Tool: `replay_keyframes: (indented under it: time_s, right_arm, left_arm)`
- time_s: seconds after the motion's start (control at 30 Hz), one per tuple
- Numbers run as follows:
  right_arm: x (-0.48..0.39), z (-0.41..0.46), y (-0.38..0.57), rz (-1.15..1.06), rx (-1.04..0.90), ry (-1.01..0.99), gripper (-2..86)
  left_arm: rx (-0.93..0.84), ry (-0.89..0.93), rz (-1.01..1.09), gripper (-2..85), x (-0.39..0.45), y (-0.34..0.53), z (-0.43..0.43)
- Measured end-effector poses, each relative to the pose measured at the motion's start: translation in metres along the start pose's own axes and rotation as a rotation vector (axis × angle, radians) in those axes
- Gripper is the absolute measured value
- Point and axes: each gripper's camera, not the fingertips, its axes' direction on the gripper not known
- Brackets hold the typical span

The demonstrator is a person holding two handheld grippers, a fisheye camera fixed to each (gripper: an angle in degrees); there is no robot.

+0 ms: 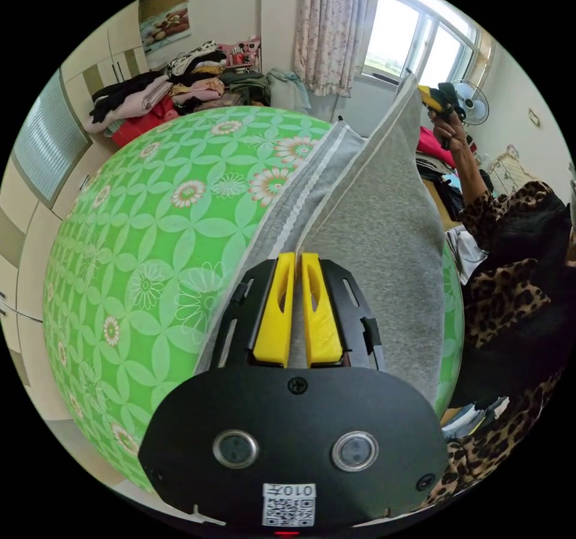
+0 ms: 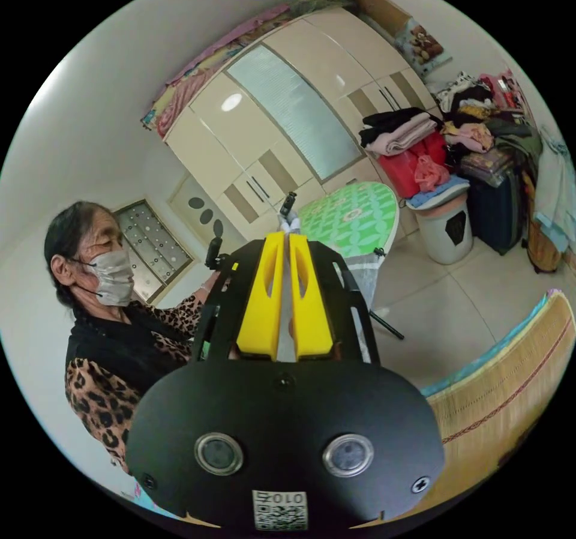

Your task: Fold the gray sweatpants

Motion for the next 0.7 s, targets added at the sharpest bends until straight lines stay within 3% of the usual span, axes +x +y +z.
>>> replay_keyframes:
  time_s: [0.17,0.27,0.5,0.7]
  right_arm:
    - [0.023,0.011,-0.007,0.118,0.012,0.041,3.9]
    - [0.027,0.025,-0.028,0.162,0.004,0.177,3.9]
    - [0.077,0.110,-0.061,0.305,-0.199,0.484,3.9]
    - [0.062,0.088,-0.080,0.259,-0.043,0.390,3.8]
  left_arm:
    - [0.084,-0.009,-0.003,0.1,-0.005,-0.003,-0.033]
    - [0.104,-0.017,0.001,0.0,-0.015,-0.019,-0.054]
    - [-0.075,0.096,-0.154,0.0,-0.068,-0.042,0.008]
    - [-0.013,0.067,-0.091,-0.1,-0.066,-0.044,-0.028]
